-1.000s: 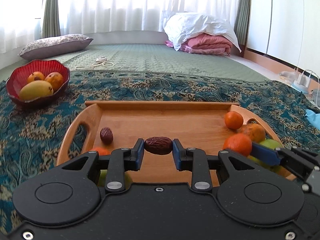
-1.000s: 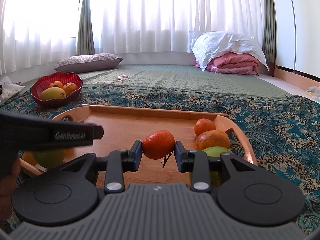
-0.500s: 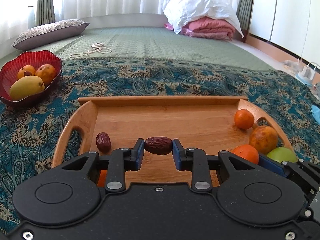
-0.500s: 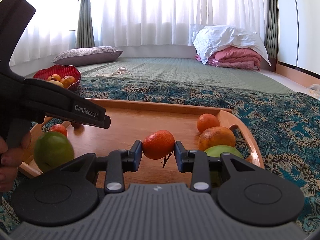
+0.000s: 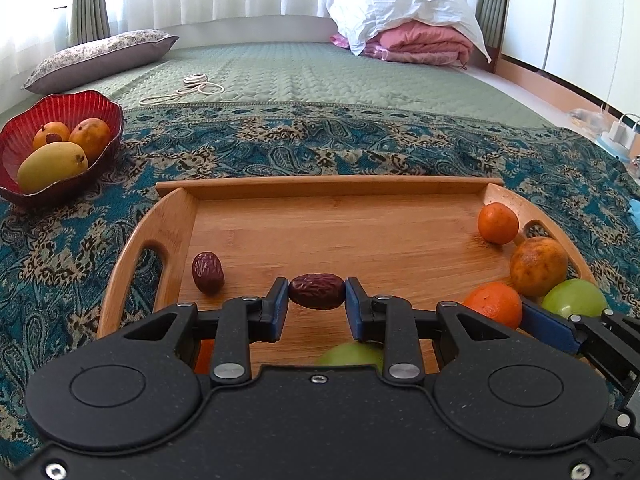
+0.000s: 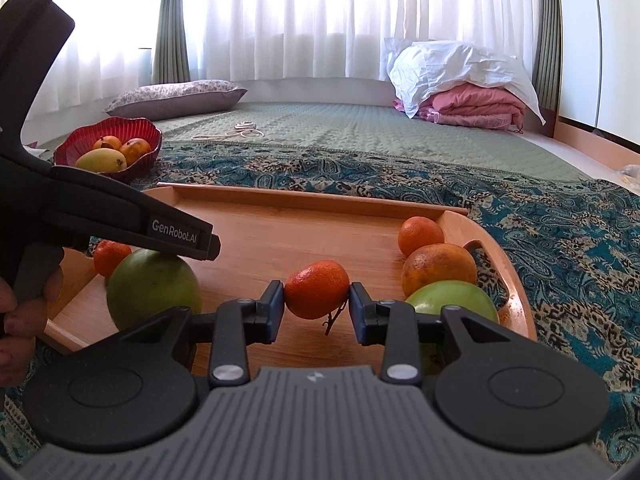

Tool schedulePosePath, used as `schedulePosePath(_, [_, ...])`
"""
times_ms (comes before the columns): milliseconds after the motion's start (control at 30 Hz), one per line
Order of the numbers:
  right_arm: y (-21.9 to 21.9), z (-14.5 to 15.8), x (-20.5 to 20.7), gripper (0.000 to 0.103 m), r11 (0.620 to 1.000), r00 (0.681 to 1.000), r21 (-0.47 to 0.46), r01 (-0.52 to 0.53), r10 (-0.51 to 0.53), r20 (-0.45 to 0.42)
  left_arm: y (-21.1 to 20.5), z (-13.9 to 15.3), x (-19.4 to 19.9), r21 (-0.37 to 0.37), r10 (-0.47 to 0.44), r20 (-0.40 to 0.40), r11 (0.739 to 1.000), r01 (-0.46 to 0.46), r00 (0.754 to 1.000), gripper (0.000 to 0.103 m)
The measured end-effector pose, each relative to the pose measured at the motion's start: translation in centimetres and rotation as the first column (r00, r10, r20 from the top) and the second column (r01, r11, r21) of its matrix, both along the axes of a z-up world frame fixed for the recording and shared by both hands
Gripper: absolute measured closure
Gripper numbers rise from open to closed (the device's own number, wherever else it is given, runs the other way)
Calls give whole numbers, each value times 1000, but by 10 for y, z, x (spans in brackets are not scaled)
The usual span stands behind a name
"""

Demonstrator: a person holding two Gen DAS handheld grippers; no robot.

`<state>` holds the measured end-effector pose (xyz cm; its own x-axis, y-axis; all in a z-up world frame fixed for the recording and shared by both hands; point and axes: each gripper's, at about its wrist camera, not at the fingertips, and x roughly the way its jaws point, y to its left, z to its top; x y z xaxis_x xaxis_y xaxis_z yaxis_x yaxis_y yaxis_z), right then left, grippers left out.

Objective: Organize fruits
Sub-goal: 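Lift the tangerine and date and carry both over the tray, then lower the tangerine and date onto the tray and open both tools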

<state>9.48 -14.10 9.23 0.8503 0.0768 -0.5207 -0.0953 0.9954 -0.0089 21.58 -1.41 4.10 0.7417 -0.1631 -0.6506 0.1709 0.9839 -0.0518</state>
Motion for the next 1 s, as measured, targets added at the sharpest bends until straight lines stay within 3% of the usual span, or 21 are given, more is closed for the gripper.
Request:
schedulePosePath(567, [2,-2,1,61,1000,1000,-7,-5,5,-11,2,0,0,3,8,-3,1000,-8,1000,74])
schedulePosePath(867, [2,-1,-4,61,1000,1000,-9,-3,3,6,-1,4,-6,16,3,18,1000,-3,1000,63])
schedulePosePath(933, [2,1,-7,57,1000,1000,-9,-1,1,9,-1,6,-9,21,0,27,1000,0,1000,60])
schedulePosePath(1000, [1,1,-10,47,1000,1000,-10,4,-4,14,0,8,-14,25,-1,37,1000,0,999,54])
